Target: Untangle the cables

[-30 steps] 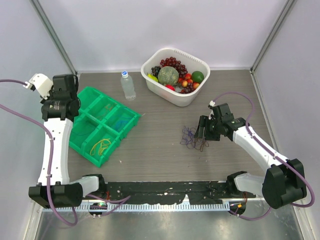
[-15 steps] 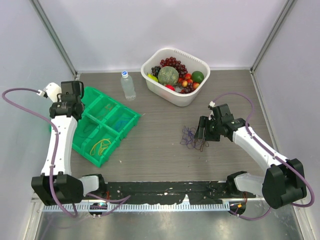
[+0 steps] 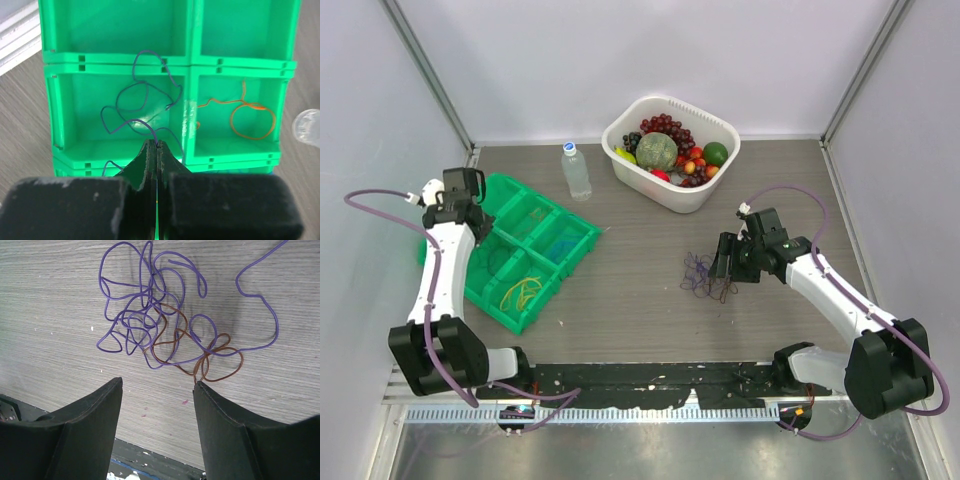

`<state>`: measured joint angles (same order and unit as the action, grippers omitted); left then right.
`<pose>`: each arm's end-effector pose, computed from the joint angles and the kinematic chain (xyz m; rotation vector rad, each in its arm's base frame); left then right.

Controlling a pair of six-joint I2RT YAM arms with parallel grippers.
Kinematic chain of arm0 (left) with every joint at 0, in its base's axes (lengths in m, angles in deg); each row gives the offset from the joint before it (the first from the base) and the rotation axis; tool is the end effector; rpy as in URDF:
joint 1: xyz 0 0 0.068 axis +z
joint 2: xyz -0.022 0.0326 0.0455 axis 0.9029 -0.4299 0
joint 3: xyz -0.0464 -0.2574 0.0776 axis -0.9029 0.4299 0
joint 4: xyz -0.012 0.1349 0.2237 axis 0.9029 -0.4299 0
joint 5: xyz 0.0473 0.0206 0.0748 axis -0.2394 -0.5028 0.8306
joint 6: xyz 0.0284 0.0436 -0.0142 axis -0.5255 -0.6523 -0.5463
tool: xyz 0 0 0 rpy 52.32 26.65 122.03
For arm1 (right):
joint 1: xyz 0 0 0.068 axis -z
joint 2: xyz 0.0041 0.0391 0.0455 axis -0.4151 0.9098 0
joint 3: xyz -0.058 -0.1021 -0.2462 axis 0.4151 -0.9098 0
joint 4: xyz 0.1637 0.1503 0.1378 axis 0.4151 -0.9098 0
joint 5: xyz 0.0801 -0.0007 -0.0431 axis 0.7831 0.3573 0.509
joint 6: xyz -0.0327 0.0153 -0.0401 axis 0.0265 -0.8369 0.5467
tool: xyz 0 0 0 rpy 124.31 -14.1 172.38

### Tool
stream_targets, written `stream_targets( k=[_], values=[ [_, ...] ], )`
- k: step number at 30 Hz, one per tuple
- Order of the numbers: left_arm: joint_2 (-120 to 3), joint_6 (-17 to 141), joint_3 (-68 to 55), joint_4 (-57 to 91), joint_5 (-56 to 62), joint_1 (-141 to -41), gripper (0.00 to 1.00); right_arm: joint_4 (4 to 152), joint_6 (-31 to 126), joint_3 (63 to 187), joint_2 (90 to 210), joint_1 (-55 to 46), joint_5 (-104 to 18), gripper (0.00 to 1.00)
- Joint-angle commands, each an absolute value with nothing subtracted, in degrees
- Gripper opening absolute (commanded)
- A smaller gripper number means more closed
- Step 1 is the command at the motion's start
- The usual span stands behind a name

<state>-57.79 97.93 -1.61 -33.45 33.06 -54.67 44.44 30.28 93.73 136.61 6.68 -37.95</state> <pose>0.2558 0.0581 0.3074 -1.3089 2.0785 0.2034 0.2132 0.0768 0.2229 0.0593 2.6432 0.5453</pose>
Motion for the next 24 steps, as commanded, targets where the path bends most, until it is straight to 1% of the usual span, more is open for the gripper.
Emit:
stream_targets(
  k=[1,6,11,17,20,24],
  values=[
    [-56.57,96.61,-10.48,-33.03,34.47,-54.26,0.0,45.88,30.88,94.08,135.49,6.6,-37.65,0.64],
    [-56.13,94.51,-18.32,-31.64,38.43,-54.26,0.0,46.14,30.89,94.08,136.28,6.6,-37.3,0.64],
    [-54.81,87.66,-17.19,-26.1,38.88,-54.26,0.0,46.14,30.97,94.08,136.01,6.6,-37.21,0.64],
    [-52.62,87.55,-8.32,-22.06,30.98,-54.26,0.0,46.23,30.97,94.08,135.66,6.68,-37.21,0.64],
    [-49.9,88.0,-2.34,-20.12,29.56,-54.26,0.0,46.14,31.06,93.99,135.75,6.6,-37.04,0.64],
    [-47.43,88.52,0.39,-21.87,28.33,-54.43,0.0,46.23,31.06,94.08,135.4,6.6,-36.95,0.64]
  ],
)
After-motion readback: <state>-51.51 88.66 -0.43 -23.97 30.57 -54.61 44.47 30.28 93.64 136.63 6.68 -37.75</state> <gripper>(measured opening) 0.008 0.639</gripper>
